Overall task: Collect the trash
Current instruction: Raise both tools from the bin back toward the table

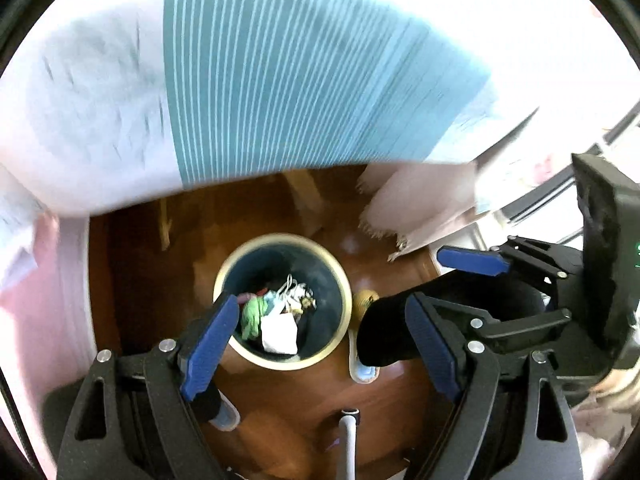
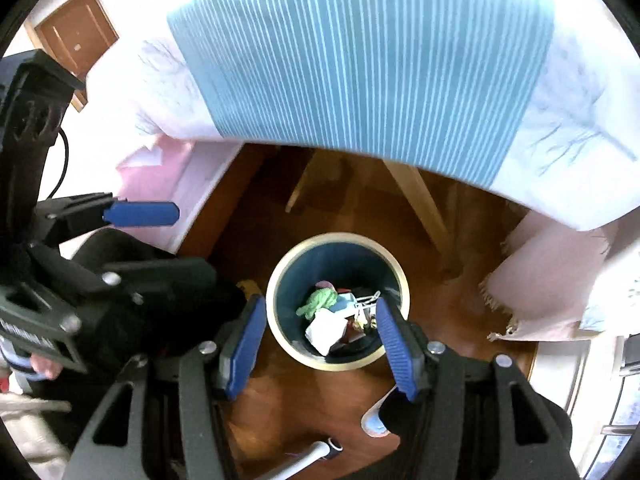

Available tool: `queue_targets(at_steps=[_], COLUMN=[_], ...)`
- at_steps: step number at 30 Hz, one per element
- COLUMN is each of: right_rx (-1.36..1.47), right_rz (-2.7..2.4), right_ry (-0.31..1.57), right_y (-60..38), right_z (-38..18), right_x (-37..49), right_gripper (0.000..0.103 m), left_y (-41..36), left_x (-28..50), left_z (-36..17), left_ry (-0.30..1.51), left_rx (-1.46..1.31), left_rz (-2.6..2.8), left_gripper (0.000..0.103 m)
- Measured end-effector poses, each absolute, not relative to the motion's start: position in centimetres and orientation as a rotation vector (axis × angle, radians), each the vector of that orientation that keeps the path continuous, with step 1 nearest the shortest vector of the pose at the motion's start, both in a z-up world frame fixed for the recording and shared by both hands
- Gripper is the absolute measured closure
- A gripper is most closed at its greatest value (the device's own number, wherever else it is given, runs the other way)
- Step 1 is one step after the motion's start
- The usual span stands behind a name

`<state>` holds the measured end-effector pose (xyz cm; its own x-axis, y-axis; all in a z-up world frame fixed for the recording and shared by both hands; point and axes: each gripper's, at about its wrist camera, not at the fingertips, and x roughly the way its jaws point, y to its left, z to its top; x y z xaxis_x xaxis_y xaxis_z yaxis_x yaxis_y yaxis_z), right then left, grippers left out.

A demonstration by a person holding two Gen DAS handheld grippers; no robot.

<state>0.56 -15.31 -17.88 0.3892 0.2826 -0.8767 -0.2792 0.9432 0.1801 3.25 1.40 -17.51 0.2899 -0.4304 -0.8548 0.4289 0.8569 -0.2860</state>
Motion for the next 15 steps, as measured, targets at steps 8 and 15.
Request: queue_targets(at_steps=[8, 15], right_rx=[-0.037, -0.055], right_rz=[0.382, 0.356], right_ry=[0.994, 0.842], right_y=[-15.9, -17.2], right_z=[-10.8, -2.1], right_x=[-0.6, 2.0], right_gripper=[0.046, 0.046], left_y=[1.7, 1.4], left_x=[3.8, 7.1], left_z=[-8.1, 0.0], left_ry=[0.980, 0.841], left_rx=[0.052, 0.082], left_rz=[-0.587, -0.575], left_gripper=[0.019, 0.019])
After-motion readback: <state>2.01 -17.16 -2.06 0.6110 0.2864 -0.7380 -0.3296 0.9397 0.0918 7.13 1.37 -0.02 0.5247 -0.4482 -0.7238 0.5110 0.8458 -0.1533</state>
